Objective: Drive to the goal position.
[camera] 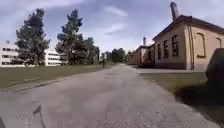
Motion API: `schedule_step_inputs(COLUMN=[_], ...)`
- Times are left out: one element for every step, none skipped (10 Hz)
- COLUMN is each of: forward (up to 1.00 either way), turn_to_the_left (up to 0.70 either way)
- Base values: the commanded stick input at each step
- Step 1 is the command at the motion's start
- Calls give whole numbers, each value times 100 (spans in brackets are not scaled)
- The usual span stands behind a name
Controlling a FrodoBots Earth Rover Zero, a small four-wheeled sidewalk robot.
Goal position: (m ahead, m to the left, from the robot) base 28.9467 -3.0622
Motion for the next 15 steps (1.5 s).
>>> schedule_step_inputs(forward=[85,85,85,85,85,85,85,85,85,85,85,85,85,85,85], turn_to_the_left=[0,0,0,0,0,0,0,0,0,0,0,0,0,0,0])
